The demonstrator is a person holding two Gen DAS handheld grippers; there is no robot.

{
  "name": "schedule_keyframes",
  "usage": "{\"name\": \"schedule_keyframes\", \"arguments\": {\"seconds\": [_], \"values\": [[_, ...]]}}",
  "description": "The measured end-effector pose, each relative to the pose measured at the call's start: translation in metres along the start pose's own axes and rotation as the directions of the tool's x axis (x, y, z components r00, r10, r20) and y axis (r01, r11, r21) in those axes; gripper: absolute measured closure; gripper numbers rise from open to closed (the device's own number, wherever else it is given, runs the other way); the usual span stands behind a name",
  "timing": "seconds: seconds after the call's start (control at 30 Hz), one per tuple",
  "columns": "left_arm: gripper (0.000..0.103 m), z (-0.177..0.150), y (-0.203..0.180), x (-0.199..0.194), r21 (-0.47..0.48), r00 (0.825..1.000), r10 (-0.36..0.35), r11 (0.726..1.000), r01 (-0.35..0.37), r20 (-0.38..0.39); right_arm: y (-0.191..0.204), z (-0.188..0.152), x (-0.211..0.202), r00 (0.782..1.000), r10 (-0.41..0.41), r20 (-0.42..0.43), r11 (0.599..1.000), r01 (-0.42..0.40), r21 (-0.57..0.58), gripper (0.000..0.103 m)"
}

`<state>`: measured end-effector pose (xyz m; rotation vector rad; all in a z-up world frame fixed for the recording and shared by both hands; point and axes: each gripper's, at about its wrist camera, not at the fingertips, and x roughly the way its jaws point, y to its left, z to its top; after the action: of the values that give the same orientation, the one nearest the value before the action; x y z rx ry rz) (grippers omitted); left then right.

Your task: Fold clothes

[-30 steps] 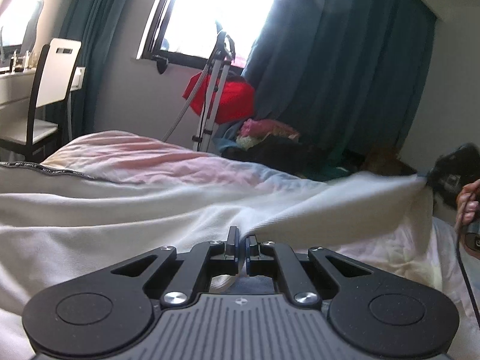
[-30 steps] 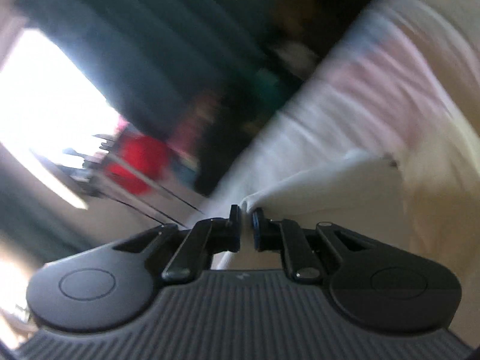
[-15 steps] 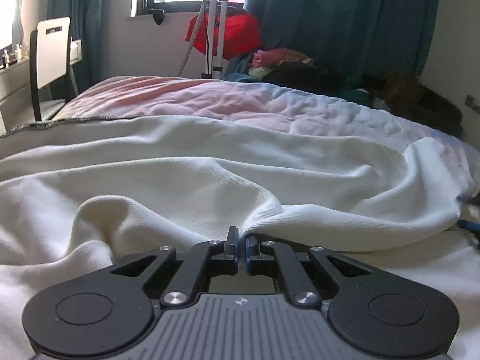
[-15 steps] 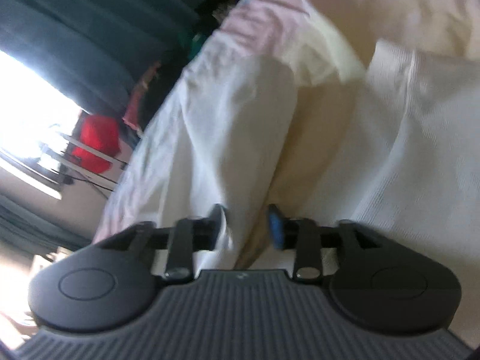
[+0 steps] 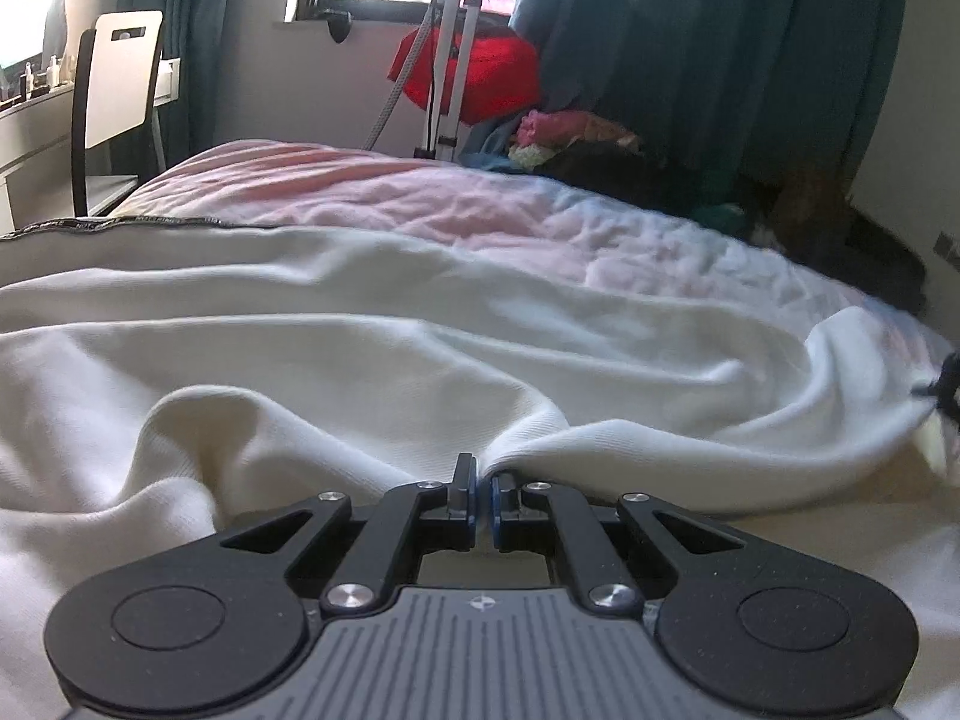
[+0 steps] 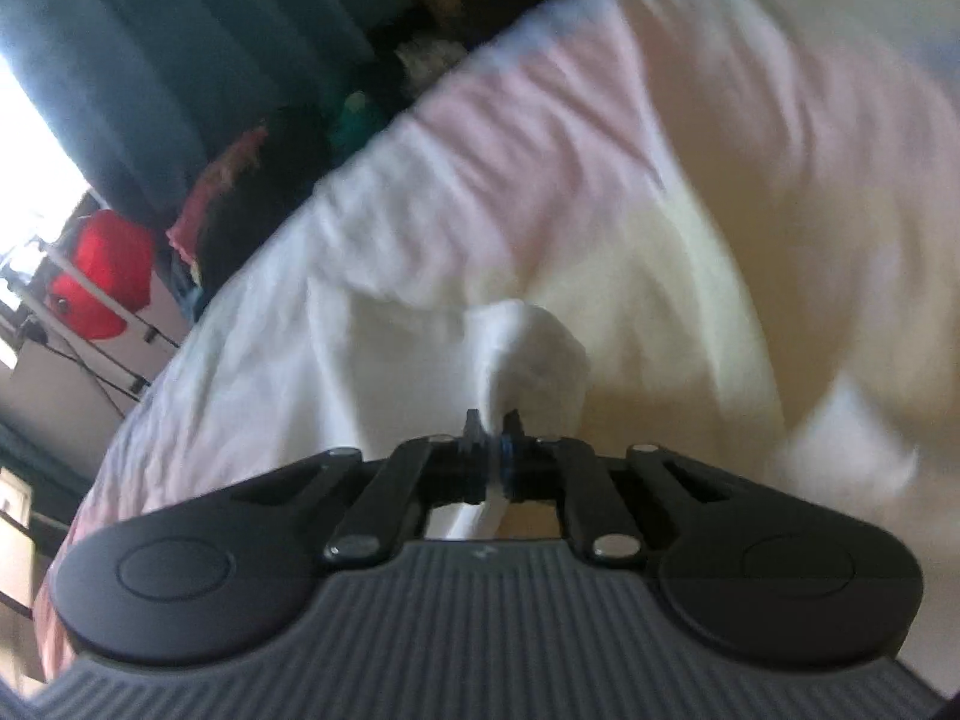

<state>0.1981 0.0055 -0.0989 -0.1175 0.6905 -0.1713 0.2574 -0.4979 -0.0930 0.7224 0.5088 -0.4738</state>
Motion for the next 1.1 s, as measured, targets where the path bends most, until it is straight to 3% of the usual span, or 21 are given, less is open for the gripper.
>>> {"name": "schedule_keyframes", "arguments": {"seconds": [0.1,0.17,0.33,0.47,0.67,0.77,0.83,0.9,1.0,1.1], "values": [[0.097,0.003,0.003,-0.004,-0.035,0.999,-0.033,0.999,0.034,0.023,0.006,0.012,-0.038,0.986,0.08,0.148,0.996,-0.074,-0.043,0.096],[0.096,0.003,0.001,-0.009,-0.02,0.998,-0.047,0.999,0.048,0.031,-0.004,0.009,-0.055,0.977,0.089,0.195,0.995,-0.078,-0.061,0.096],[0.096,-0.015,-0.02,0.004,0.153,1.0,0.0,0.988,0.002,-0.009,-0.06,-0.023,-0.047,0.992,0.0,0.13,1.0,0.004,-0.031,0.096],[0.095,-0.026,-0.029,0.008,0.202,0.999,0.034,0.979,-0.032,-0.004,-0.093,-0.043,-0.036,0.997,-0.052,0.058,0.998,0.051,0.029,0.096],[0.089,-0.024,-0.022,-0.003,0.109,1.0,0.016,0.994,-0.017,0.014,-0.084,-0.049,-0.058,0.998,-0.043,0.036,0.999,0.043,-0.011,0.09],[0.075,-0.023,-0.02,-0.023,0.095,0.999,-0.001,0.995,-0.004,0.046,-0.067,-0.056,-0.085,0.999,-0.021,0.031,0.992,0.024,-0.123,0.078],[0.062,-0.022,-0.019,-0.037,0.087,0.998,-0.012,0.996,0.006,0.068,-0.053,-0.063,-0.114,0.998,0.033,0.044,0.98,-0.024,-0.197,0.037],[0.055,-0.022,-0.023,-0.053,0.107,0.996,-0.011,0.994,0.001,0.092,-0.044,-0.069,-0.137,0.993,0.102,0.054,0.965,-0.086,-0.247,0.017],[0.025,-0.023,-0.027,-0.083,0.131,0.992,-0.022,0.991,0.005,0.125,-0.023,-0.086,-0.177,0.985,0.16,0.072,0.918,-0.121,-0.378,0.02],[0.012,-0.028,-0.03,-0.116,0.151,0.984,-0.027,0.989,0.001,0.176,-0.009,-0.105,-0.216,0.972,0.207,0.11,0.863,-0.128,-0.49,0.02]]}}
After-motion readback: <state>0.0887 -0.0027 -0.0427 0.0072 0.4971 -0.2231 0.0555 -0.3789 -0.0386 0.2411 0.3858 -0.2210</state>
